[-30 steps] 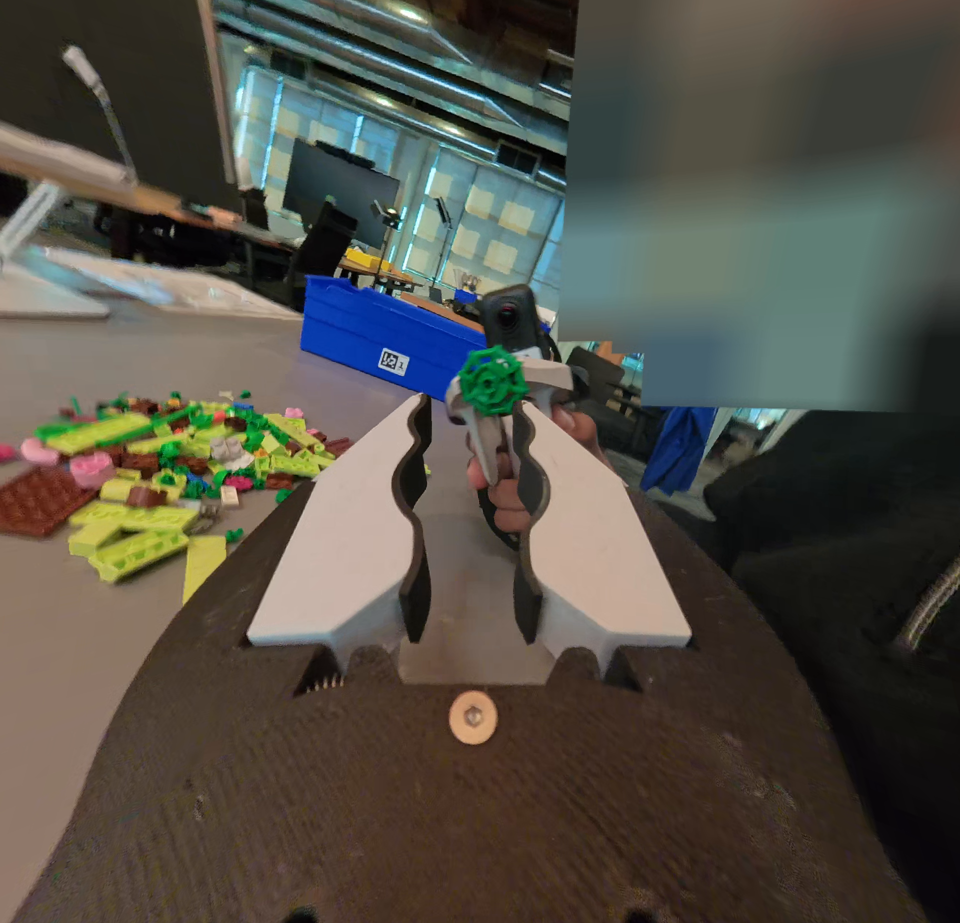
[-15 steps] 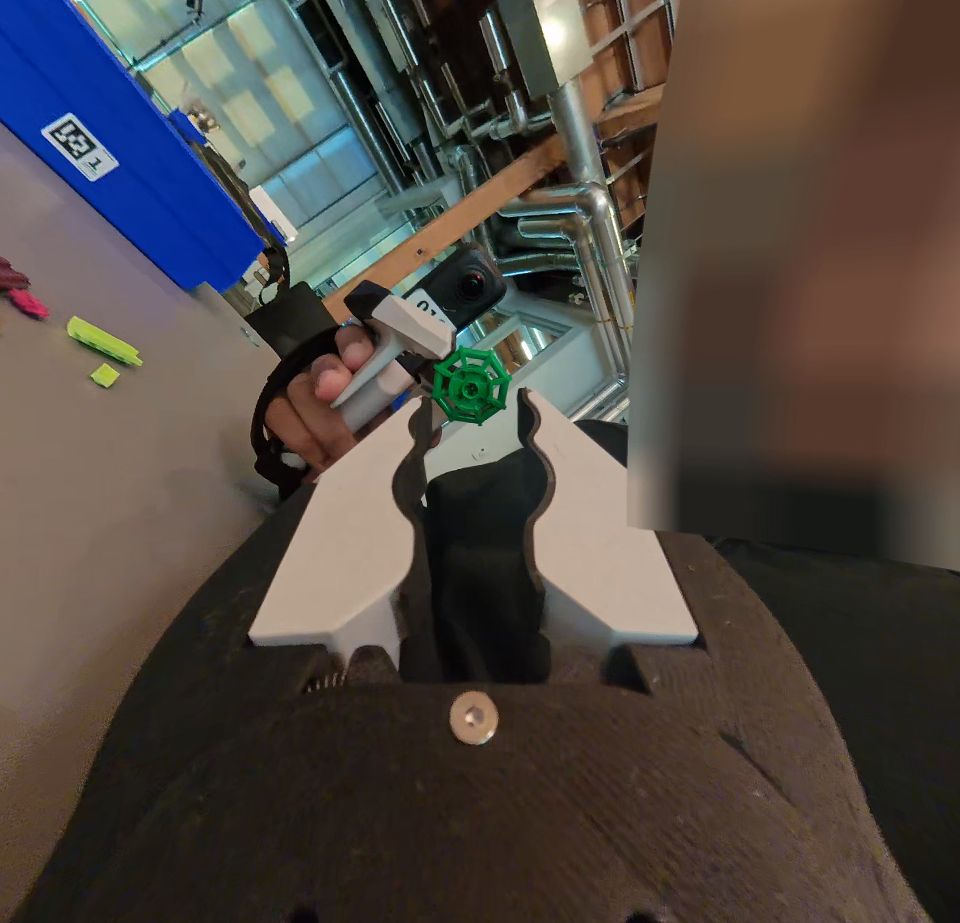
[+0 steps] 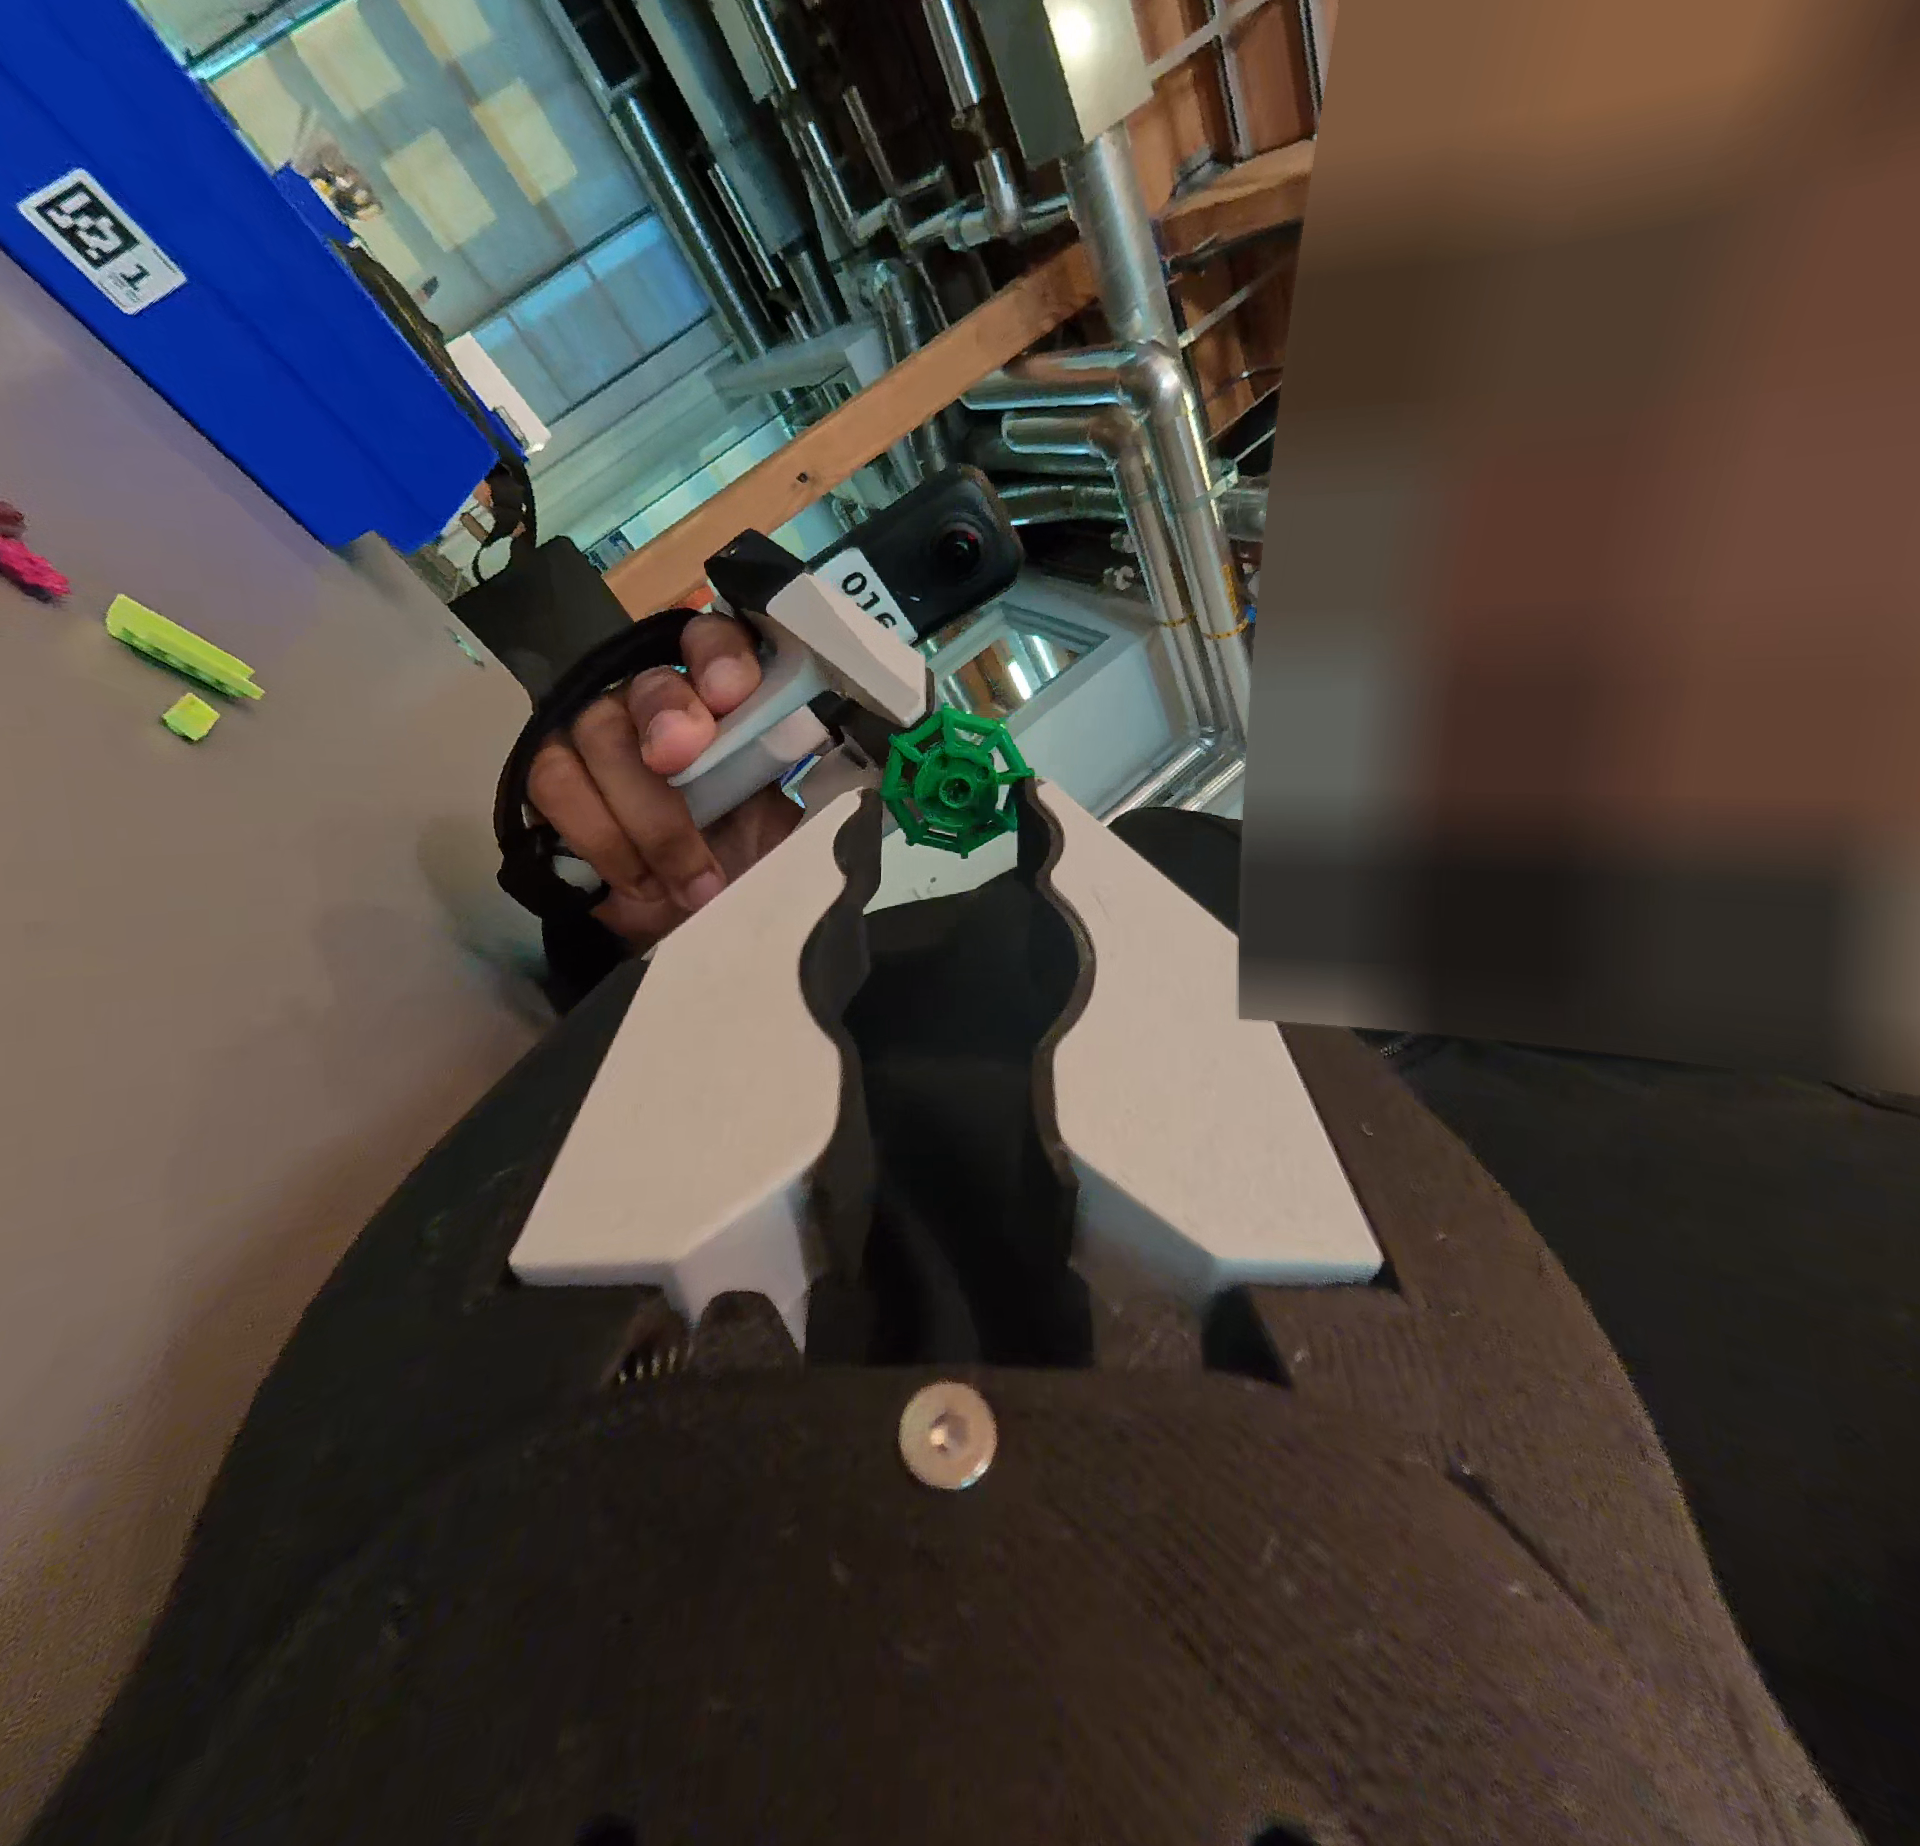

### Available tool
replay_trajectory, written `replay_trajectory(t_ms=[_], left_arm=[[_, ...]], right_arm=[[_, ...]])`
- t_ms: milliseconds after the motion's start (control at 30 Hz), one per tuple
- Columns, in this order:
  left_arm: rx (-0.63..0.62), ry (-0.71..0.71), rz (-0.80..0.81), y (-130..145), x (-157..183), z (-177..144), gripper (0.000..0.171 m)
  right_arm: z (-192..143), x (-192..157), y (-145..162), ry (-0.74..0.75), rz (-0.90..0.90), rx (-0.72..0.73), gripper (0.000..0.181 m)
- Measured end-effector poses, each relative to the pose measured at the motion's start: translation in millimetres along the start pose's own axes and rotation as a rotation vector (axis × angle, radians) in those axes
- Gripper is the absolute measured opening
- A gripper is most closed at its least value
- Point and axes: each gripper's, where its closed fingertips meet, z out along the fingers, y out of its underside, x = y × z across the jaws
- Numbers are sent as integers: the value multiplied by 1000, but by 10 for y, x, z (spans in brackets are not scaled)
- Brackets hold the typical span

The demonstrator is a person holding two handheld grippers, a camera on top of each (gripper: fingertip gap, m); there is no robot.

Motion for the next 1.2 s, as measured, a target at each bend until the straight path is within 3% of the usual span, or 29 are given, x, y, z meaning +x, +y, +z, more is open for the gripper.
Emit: replay_trajectory(t_ms=[67,200,500,933,1000,1200], left_arm=[[-13,-17,18,15,-5,3,29],[-1,-50,59,-11,-31,-26,16],[-29,-76,94,36,-43,-35,20],[41,-100,107,-71,-86,-58,14],[60,-110,113,-105,-89,-77,14],[42,-133,137,-86,-110,-73,14]], right_arm=[[10,6,25,6,-14,-21,17],[15,13,49,-1,-18,-42,17],[28,-36,92,-35,-6,-68,17],[29,81,88,48,-51,-54,18],[15,131,64,92,-68,-34,26],[25,89,103,97,-94,-53,18]])
